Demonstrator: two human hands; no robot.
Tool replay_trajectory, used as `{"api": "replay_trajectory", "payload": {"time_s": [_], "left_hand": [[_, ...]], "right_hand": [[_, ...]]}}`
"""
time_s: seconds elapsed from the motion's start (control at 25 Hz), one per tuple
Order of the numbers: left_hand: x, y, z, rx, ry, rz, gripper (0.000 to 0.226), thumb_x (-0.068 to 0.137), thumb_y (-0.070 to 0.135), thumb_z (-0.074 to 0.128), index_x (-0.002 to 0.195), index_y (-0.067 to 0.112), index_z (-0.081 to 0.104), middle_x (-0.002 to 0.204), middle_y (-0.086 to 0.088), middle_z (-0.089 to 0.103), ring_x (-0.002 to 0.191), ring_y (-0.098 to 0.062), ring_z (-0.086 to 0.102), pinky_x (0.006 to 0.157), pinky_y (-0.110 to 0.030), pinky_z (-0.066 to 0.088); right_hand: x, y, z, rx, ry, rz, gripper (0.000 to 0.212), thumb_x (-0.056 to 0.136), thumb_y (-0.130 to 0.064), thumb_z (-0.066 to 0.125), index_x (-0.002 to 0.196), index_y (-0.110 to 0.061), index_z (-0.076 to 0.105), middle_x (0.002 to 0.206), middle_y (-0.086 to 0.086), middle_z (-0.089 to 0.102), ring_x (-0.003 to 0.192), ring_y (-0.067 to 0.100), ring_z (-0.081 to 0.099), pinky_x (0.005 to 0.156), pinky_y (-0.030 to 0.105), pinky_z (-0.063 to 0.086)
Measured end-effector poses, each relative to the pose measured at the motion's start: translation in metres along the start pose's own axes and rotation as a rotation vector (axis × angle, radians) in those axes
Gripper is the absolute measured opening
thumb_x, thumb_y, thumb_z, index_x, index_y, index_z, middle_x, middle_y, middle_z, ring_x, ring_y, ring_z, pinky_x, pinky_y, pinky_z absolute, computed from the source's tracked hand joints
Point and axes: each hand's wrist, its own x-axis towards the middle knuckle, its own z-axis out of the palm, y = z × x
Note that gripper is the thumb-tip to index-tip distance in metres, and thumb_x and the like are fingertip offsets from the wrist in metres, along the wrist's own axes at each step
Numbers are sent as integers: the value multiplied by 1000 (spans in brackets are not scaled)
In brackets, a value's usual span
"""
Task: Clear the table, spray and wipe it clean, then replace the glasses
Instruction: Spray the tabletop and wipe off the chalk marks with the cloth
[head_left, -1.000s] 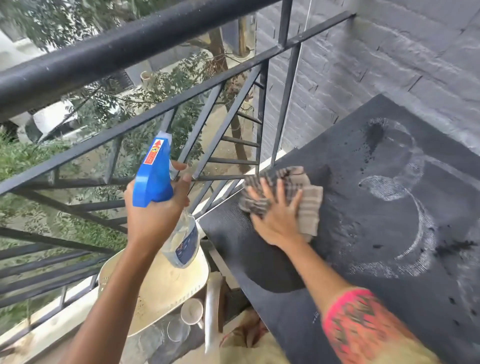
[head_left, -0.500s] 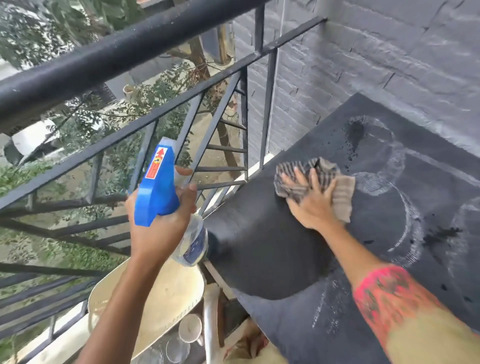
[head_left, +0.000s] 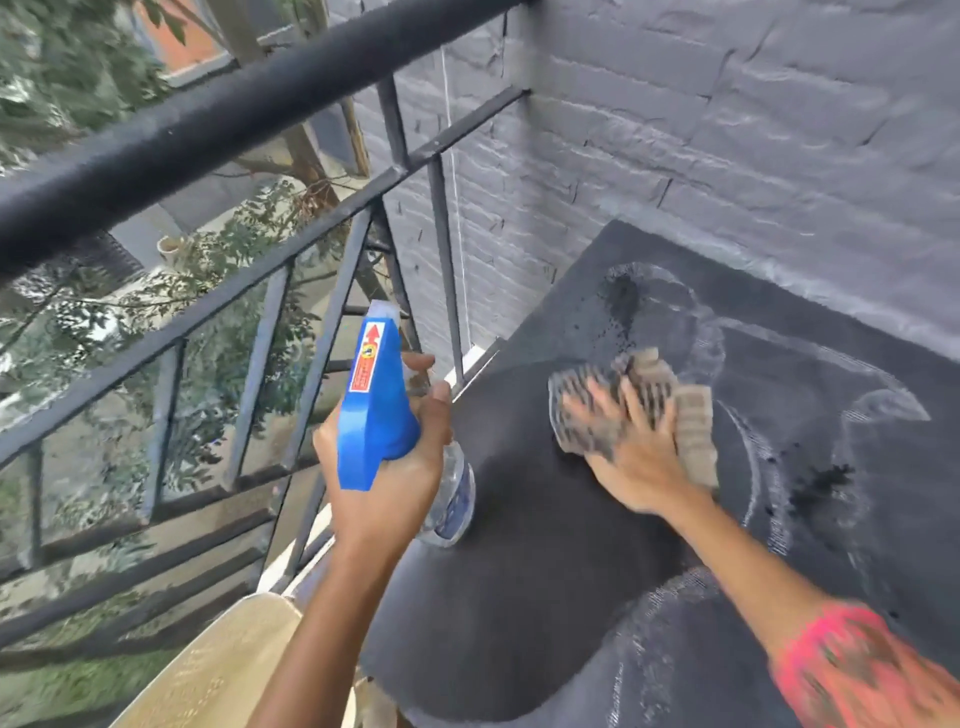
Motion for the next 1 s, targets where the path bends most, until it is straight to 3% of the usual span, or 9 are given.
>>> {"api": "replay_trajectory", "payload": {"time_s": [0.08, 0.24, 0.36, 0.52, 0.64, 0.76, 0.88, 0.92, 1.0], "left_hand": [[1, 1, 10, -1, -7, 7, 15, 87, 27, 64, 79, 15, 59, 64, 9, 59, 56, 11, 56, 55, 3, 37], [2, 8, 17, 35, 3, 18, 18, 83, 30, 64, 79, 14, 59, 54, 19, 60, 56, 12, 55, 55, 5, 36], [6, 8, 17, -9, 24, -25, 22, 77, 33, 59, 70, 12, 61, 54, 9, 56, 56, -2, 51, 55, 2, 38], [8, 10, 14, -93, 35, -80, 18, 70, 34, 60, 52, 32, 61, 52, 19, 60, 55, 6, 55, 63, -3, 41], [5, 19, 25, -76, -20, -93, 15, 80, 15, 62, 65, 16, 58, 46, 28, 58, 54, 15, 55, 65, 5, 36], [10, 31, 39, 13, -80, -34, 14, 82, 10, 59, 95, 5, 55, 41, 24, 56, 49, 15, 54, 65, 6, 35], [38, 47, 62, -43, -160, -152, 19, 91, -16, 42, 80, -1, 44, 56, 2, 51, 37, 17, 49, 54, 3, 38], [46, 53, 69, -71, -200, -203, 29, 91, -18, 39, 69, 1, 40, 62, -6, 49, 34, 18, 47, 52, 3, 38], [56, 60, 89, -70, -219, -123, 29, 91, -14, 44, 69, 4, 50, 49, 4, 59, 43, 20, 49, 58, 5, 37]], "right_hand": [[63, -26, -13, 70, -21, 122, 59, 96, -49, 30, 145, -50, -1, 159, -10, -11, 145, 31, -15, 105, 73, -9], [50, -79, 1, 53, -83, -294, 59, 89, -53, 23, 144, -52, 2, 159, -10, -5, 145, 32, -10, 104, 72, -14], [-13, -25, 11, -19, -27, -409, 66, 82, -50, 30, 143, -54, 5, 158, -13, 7, 146, 28, 5, 108, 71, -2], [45, 51, -8, 18, -16, 8, 64, 89, -44, 35, 141, -58, 0, 159, -16, -4, 147, 25, -7, 107, 72, -5], [127, 18, -25, 140, -25, 245, 54, 95, -53, 27, 145, -50, 5, 160, -10, -7, 146, 30, -12, 104, 73, -9], [114, -37, -17, 114, -71, -63, 57, 93, -52, 26, 146, -49, 4, 160, -8, -8, 145, 32, -15, 104, 73, -9], [35, -21, 1, 42, -34, -393, 64, 82, -50, 28, 144, -52, 11, 160, -10, 5, 146, 29, -5, 106, 71, -10], [14, 1, 3, 25, 4, -405, 65, 80, -48, 31, 144, -51, 17, 159, -10, 12, 146, 29, 3, 107, 71, -6], [8, 54, -1, -13, 31, -261, 66, 80, -46, 35, 143, -52, 17, 158, -13, 12, 146, 29, 10, 108, 70, -2]]}}
